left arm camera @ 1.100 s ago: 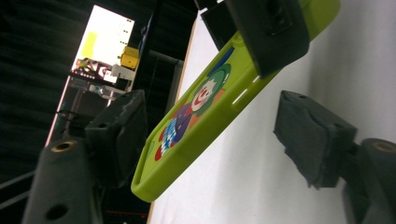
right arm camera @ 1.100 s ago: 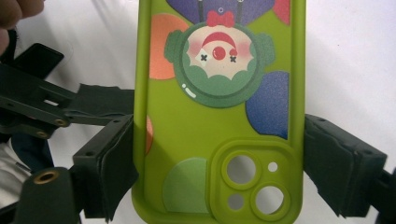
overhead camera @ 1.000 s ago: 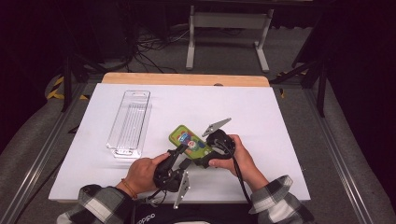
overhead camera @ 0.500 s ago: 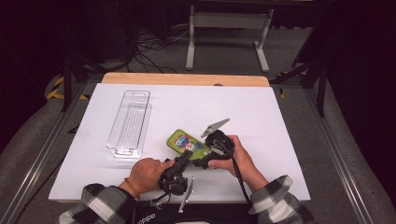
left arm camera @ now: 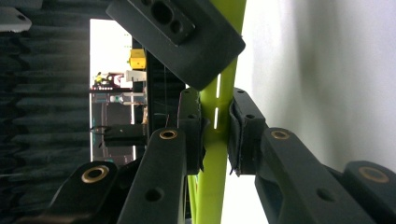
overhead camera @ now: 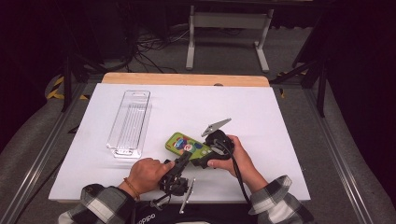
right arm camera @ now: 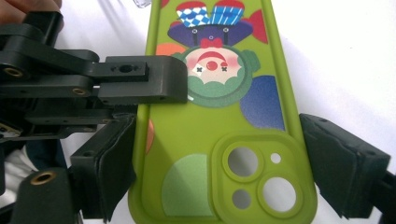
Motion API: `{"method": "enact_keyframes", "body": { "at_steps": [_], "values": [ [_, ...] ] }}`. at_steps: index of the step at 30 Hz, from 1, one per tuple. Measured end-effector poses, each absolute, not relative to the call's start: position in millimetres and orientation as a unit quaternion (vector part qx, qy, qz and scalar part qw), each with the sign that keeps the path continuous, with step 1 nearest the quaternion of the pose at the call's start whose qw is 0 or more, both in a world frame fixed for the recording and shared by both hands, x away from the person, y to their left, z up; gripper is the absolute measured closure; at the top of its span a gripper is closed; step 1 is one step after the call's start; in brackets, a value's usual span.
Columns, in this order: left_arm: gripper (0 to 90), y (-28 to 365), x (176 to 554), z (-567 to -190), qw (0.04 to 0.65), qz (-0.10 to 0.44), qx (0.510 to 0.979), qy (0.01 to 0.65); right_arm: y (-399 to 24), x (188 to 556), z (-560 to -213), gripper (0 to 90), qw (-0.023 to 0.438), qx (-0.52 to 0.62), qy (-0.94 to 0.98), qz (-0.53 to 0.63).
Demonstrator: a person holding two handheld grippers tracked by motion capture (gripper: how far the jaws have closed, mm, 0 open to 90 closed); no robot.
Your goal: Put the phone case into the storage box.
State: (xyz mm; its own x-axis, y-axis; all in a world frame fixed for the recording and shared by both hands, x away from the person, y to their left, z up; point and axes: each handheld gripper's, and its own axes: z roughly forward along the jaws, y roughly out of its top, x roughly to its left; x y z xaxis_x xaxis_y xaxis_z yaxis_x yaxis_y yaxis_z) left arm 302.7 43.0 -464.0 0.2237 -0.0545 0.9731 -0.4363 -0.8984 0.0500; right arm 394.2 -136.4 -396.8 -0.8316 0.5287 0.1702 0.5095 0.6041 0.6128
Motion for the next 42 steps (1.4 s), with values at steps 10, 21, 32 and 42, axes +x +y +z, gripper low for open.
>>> {"method": "enact_keyframes", "body": {
  "at_steps": [10,21,32,42],
  "values": [
    [78.1,49.7,304.0,-451.0,0.183,0.593,0.774,-0.123,-147.9,386.7,-379.2,14.8,0.034,0.28,0.885,0.37],
    [78.3,60.9,311.3,-435.0,0.229,0.565,0.79,-0.061,-166.3,372.3,-354.7,13.7,0.124,0.243,0.861,0.428],
    [78.3,73.0,320.7,-419.9,0.282,0.526,0.802,-0.003,-186.4,357.7,-349.8,12.3,0.222,0.209,0.824,0.478],
    [78.3,81.4,326.3,-413.0,0.311,0.51,0.801,0.04,-184.6,346.0,-367.9,13.2,0.31,0.185,0.813,0.458]
  ]
}}
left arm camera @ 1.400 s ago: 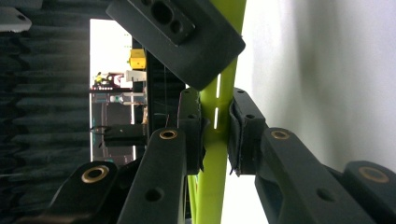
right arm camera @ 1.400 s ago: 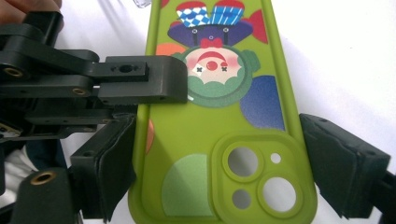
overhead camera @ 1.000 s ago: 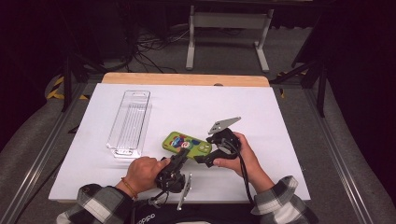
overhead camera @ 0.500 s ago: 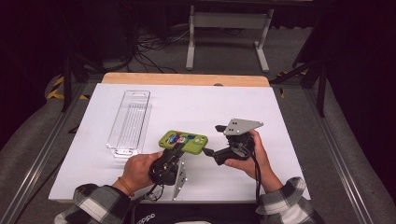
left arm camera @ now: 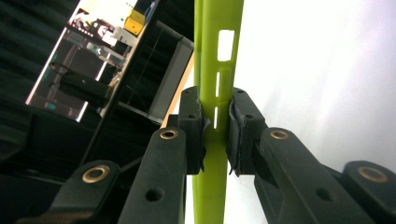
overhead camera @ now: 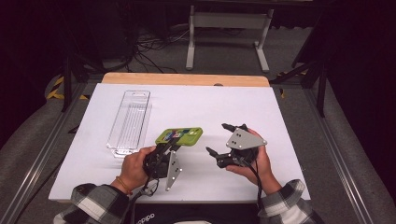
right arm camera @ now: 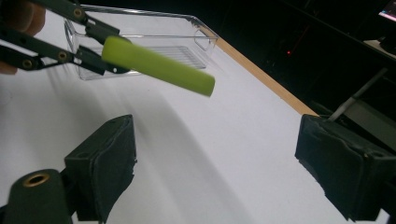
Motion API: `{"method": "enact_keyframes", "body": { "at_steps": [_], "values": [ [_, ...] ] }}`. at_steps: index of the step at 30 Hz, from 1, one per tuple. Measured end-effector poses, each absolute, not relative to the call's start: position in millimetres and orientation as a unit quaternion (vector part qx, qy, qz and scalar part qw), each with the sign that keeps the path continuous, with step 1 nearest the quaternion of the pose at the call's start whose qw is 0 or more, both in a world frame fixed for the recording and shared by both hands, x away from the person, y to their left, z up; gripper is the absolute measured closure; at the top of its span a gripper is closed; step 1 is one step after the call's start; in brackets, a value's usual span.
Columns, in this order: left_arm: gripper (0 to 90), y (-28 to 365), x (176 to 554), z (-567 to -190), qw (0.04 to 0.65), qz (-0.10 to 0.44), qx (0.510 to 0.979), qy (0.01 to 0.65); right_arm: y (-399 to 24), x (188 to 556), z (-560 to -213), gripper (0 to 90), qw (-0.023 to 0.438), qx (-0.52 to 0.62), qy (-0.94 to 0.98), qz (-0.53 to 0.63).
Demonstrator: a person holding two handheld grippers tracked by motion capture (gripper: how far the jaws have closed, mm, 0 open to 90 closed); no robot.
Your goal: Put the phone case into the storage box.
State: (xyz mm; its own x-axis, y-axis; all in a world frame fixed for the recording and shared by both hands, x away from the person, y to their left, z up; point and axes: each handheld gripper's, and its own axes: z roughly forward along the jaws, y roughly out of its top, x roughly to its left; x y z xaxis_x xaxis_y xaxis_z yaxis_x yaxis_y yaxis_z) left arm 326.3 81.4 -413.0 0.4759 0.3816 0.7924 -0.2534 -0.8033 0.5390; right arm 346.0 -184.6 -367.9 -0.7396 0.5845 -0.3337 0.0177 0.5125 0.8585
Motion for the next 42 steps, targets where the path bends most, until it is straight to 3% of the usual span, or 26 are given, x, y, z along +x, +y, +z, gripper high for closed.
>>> {"method": "enact_keyframes", "body": {
  "at_steps": [27,42],
  "values": [
    [78.3,107.1,335.6,-395.7,0.375,0.486,0.783,0.103,-207.8,330.0,-390.9,14.2,0.322,0.195,0.794,0.477],
    [78.3,149.5,346.3,-369.3,0.434,0.462,0.756,0.164,-212.9,334.6,-398.3,10.4,0.319,0.199,0.802,0.464]
  ]
}}
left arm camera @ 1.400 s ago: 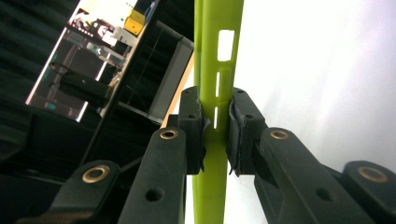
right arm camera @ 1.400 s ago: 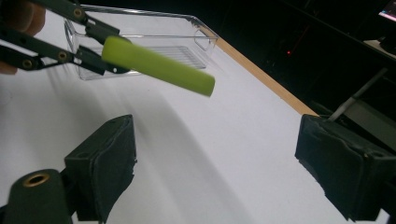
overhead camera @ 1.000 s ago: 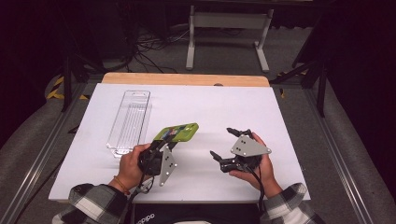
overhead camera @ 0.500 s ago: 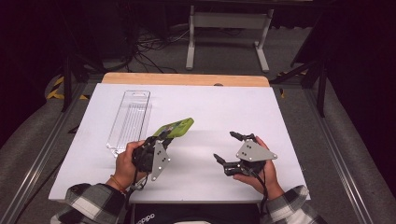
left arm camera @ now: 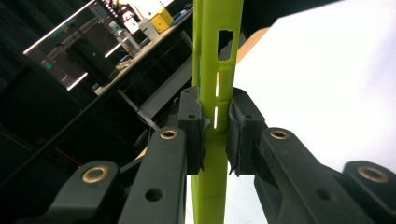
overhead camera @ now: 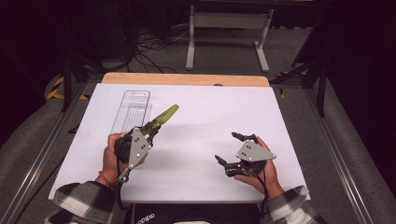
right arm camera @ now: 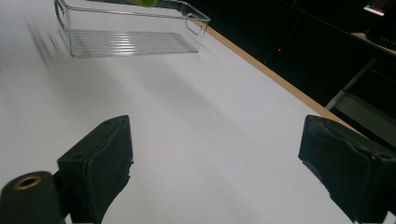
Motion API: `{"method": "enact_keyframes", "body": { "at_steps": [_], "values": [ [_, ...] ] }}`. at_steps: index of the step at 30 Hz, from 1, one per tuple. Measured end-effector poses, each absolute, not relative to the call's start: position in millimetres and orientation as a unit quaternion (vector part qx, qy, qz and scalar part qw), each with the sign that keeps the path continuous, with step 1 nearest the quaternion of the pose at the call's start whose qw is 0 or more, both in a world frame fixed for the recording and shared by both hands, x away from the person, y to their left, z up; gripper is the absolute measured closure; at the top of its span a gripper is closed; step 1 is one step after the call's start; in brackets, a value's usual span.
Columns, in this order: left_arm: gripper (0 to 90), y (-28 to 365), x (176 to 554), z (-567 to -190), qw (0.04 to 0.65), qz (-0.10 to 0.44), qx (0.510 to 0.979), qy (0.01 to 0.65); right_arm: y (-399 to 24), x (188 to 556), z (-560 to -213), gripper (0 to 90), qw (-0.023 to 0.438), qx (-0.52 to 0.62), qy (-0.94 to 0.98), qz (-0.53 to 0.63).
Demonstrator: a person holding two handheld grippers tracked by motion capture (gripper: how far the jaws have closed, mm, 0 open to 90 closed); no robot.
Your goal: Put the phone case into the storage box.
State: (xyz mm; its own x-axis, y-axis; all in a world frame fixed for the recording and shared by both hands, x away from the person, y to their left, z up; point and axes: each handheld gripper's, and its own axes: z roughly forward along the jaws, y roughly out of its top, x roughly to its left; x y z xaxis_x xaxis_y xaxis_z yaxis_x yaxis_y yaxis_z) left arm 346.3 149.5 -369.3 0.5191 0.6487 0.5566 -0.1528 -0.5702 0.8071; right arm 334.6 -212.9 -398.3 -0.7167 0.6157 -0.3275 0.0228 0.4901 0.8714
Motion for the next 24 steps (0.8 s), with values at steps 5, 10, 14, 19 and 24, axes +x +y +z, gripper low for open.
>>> {"method": "enact_keyframes", "body": {
  "at_steps": [5,10,14,19,24],
  "values": [
    [78.3,163.2,350.8,-365.3,0.45,0.447,0.751,0.186,-215.6,335.9,-398.7,9.8,0.33,0.2,0.801,0.458],
    [78.2,173.9,355.2,-364.3,0.466,0.424,0.748,0.207,-216.6,336.6,-399.7,9.8,0.338,0.195,0.806,0.445],
    [78.2,180.9,356.7,-362.2,0.473,0.419,0.745,0.215,-216.7,337.1,-399.8,9.9,0.338,0.193,0.806,0.445],
    [78.2,191.5,358.6,-359.4,0.484,0.411,0.738,0.228,-215.2,337.2,-400.5,9.9,0.337,0.192,0.807,0.445],
    [78.3,205.1,361.8,-357.6,0.494,0.4,0.733,0.241,-215.0,337.2,-400.4,9.9,0.334,0.191,0.807,0.448]
  ]
}}
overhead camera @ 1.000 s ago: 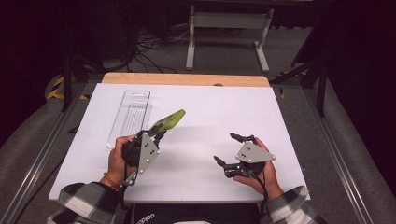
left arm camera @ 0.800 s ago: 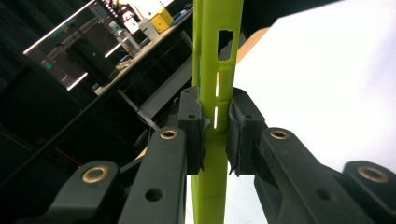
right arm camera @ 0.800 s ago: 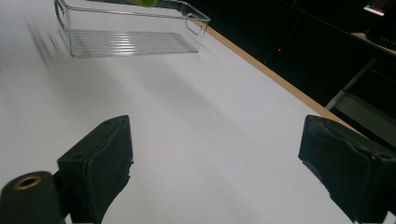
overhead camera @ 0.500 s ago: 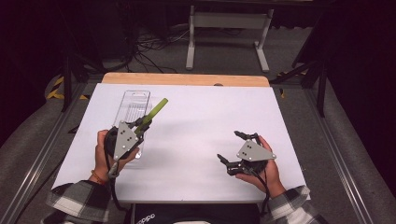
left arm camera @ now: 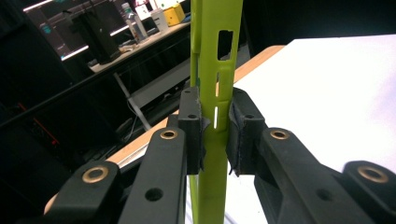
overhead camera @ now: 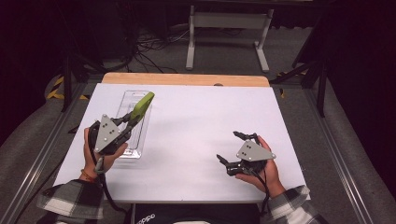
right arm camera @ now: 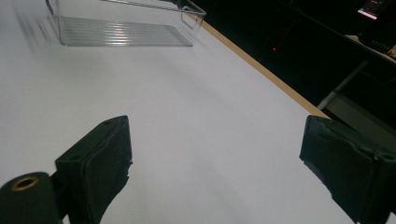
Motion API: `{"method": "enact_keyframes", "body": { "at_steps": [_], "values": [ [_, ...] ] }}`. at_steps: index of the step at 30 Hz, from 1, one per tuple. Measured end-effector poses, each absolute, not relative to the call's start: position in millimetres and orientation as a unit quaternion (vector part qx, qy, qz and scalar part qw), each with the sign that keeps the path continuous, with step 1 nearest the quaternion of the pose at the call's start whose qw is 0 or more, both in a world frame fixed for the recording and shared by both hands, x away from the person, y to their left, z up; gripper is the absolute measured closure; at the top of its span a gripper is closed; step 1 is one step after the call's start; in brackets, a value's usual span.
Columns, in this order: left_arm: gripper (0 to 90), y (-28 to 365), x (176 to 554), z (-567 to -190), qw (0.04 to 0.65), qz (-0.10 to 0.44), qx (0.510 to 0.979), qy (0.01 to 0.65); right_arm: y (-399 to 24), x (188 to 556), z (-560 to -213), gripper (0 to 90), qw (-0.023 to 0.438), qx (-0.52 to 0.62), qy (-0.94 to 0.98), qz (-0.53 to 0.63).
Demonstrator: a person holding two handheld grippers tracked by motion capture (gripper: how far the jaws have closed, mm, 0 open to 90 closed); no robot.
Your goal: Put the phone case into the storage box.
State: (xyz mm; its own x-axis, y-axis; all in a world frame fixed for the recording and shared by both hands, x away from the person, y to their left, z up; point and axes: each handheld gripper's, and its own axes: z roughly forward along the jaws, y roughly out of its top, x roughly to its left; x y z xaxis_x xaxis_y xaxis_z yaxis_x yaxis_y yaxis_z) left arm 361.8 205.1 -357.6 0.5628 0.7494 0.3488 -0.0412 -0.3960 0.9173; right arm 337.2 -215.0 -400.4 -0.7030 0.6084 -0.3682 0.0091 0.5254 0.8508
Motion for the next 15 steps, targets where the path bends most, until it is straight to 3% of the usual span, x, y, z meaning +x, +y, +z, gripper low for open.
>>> {"method": "enact_keyframes", "body": {
  "at_steps": [15],
  "values": [
    [78.3,229.7,377.7,-361.3,0.517,0.359,0.729,0.269,-212.6,339.8,-402.9,9.9,0.327,0.19,0.812,0.445]
  ]
}}
